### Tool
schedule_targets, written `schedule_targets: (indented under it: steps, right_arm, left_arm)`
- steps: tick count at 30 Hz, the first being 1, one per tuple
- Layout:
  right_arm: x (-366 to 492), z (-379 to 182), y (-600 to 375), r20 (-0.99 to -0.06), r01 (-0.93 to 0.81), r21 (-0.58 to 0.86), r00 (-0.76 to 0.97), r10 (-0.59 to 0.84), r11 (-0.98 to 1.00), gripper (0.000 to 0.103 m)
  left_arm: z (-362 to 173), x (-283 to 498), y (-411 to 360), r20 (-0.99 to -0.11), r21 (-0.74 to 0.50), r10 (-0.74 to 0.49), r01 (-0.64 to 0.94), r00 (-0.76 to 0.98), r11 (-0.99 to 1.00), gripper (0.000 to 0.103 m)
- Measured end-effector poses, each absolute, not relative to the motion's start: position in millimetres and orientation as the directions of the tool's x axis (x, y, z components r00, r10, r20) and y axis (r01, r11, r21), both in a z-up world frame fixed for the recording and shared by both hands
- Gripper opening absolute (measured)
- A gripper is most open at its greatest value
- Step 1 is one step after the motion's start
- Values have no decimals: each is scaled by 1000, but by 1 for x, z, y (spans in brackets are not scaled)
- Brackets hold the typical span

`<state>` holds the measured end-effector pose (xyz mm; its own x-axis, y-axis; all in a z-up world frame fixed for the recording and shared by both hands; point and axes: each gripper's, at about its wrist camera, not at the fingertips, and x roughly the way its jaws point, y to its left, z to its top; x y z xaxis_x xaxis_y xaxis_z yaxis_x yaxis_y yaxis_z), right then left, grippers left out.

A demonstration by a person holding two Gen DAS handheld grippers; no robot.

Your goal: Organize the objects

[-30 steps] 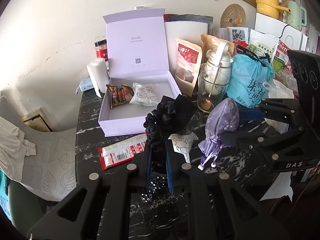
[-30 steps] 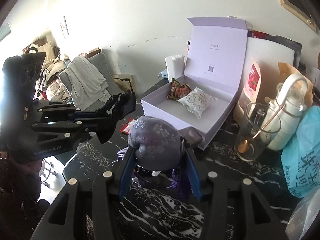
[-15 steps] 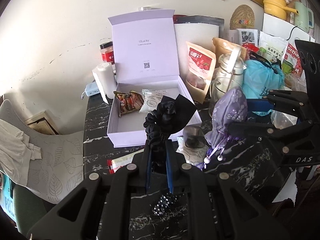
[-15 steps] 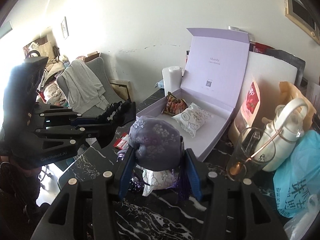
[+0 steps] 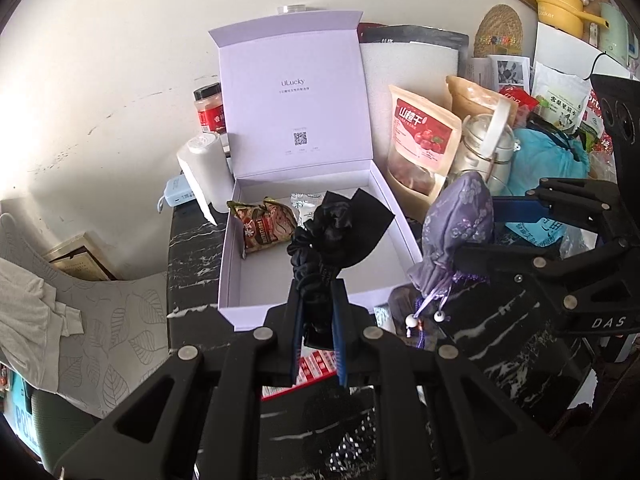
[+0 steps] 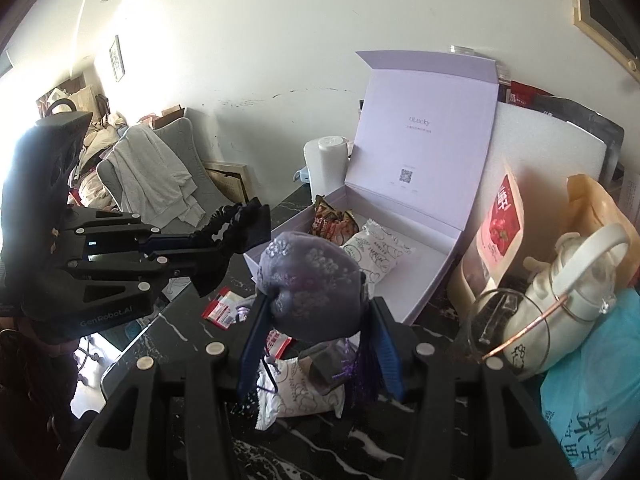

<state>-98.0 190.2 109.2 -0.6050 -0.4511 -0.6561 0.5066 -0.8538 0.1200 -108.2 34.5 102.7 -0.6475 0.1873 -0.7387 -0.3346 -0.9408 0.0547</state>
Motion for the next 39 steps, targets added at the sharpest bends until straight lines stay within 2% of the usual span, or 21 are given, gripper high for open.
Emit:
schedule_targets:
  steps: [14,39]
  right_arm:
    - [-149,109,185,-664,479,102,-620,-419,-872,50]
    - [-250,116,169,-681,415,89,-638,-359,-905,50]
  left_arm:
    - [86,-172,35,-755,40,188,-331,-628,-943,12]
    - [90,-284,34,-744,112,128,-311,-656,-944,12]
